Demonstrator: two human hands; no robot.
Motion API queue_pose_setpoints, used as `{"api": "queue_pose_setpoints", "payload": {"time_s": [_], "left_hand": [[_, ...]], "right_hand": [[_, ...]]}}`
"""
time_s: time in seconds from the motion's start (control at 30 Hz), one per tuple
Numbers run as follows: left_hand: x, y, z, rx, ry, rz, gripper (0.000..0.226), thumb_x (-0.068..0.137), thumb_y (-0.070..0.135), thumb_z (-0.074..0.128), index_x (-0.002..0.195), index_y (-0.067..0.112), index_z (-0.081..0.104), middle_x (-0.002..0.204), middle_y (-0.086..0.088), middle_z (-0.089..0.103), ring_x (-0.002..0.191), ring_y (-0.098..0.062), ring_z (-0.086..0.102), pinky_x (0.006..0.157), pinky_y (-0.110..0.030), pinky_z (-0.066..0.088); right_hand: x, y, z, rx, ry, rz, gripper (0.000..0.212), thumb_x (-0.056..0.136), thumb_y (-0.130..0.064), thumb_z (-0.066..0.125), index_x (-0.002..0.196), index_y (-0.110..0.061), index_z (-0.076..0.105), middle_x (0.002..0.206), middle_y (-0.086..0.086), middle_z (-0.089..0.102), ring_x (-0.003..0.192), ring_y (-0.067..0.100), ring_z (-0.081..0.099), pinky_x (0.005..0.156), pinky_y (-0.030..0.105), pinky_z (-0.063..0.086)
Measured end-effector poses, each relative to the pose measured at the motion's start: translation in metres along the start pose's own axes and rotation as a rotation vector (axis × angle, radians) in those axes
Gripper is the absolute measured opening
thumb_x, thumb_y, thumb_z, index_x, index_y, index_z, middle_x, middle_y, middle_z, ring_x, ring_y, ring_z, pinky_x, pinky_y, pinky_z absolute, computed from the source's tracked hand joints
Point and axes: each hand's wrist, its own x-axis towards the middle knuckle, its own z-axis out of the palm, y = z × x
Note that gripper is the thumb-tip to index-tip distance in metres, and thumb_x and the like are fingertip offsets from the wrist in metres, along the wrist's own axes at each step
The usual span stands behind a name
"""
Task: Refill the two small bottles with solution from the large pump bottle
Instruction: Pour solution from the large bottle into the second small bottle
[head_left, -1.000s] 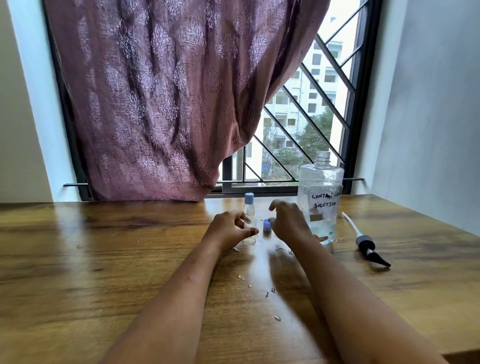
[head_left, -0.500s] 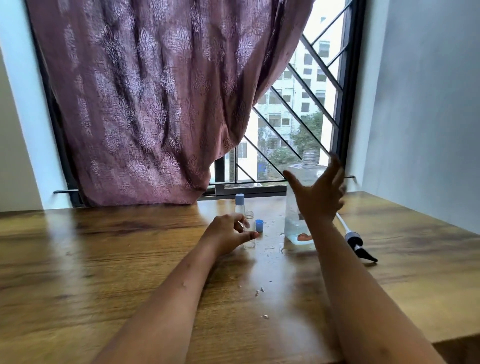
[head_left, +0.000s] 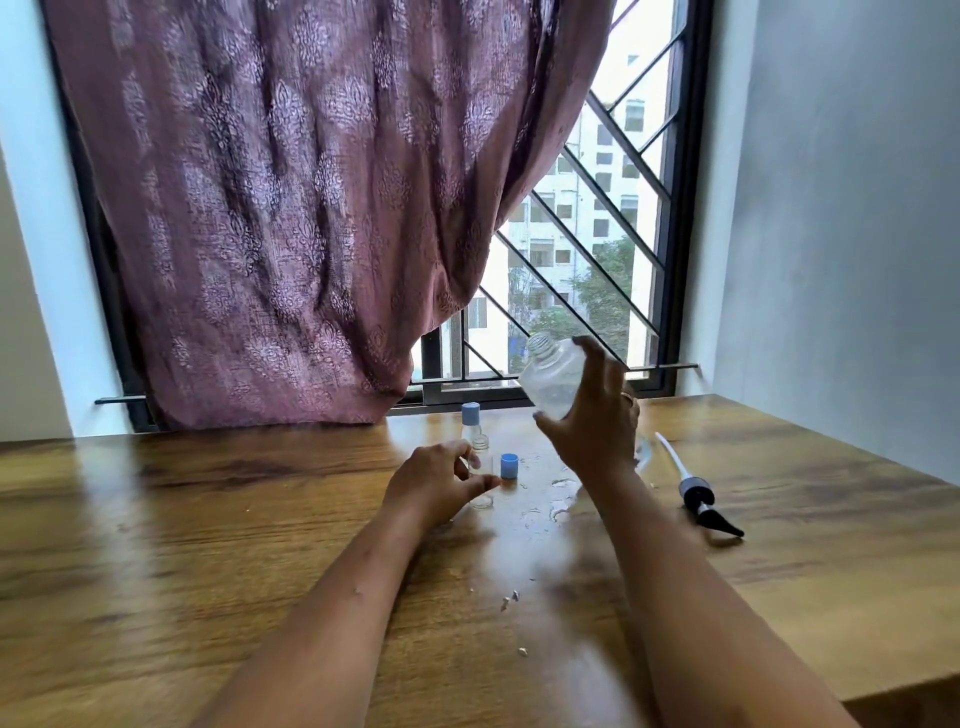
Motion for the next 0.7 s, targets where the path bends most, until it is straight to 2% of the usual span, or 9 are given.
{"api": "queue_pose_setpoints", "payload": {"time_s": [0.07,0.17,0.37,0.5,0.7], "left_hand": [[0.0,0.0,0.0,0.007,0.008,-0.004,0.036,0.077,0.049,0.069,0.098,0.021,0.062,0.086,0.005,0.064,0.083,-0.014,0.061,0.073,-0.029,0.047],[0.0,-0.001,0.001,0.022,0.011,-0.009,0.034,0.077,0.049,0.068,0.097,0.022,0.062,0.089,0.005,0.065,0.085,-0.015,0.062,0.074,-0.029,0.049],[0.001,-0.004,0.002,0.043,0.009,-0.013,0.031,0.078,0.049,0.066,0.095,0.024,0.059,0.085,0.008,0.062,0.084,-0.015,0.062,0.075,-0.032,0.052],[0.002,-0.005,0.002,0.058,0.006,-0.008,0.029,0.079,0.048,0.064,0.095,0.025,0.057,0.086,0.009,0.061,0.085,-0.015,0.062,0.075,-0.032,0.052],[0.002,-0.006,0.002,0.096,0.013,-0.005,0.04,0.081,0.049,0.061,0.111,0.024,0.056,0.1,0.004,0.066,0.09,-0.016,0.062,0.076,-0.031,0.052]], "right_hand": [[-0.003,0.002,0.004,-0.082,-0.057,-0.065,0.092,0.063,-0.024,0.079,0.132,-0.036,0.019,0.133,0.005,0.039,0.118,0.035,0.049,0.104,0.065,0.028],[-0.006,0.009,0.008,-0.191,-0.115,-0.127,0.092,0.063,-0.019,0.078,0.132,-0.036,0.018,0.132,0.005,0.038,0.12,0.032,0.045,0.107,0.064,0.017],[-0.01,0.01,0.018,-0.302,-0.14,-0.226,0.093,0.053,0.004,0.066,0.129,-0.033,0.027,0.127,0.008,0.042,0.122,0.031,0.041,0.109,0.061,0.016],[-0.012,0.008,0.026,-0.349,-0.118,-0.287,0.093,0.049,0.009,0.06,0.127,-0.033,0.031,0.126,0.007,0.043,0.122,0.031,0.041,0.111,0.057,0.014],[-0.012,0.01,0.031,-0.37,-0.132,-0.326,0.092,0.047,0.009,0.061,0.125,-0.031,0.033,0.126,0.009,0.045,0.122,0.034,0.042,0.11,0.056,0.014]]}}
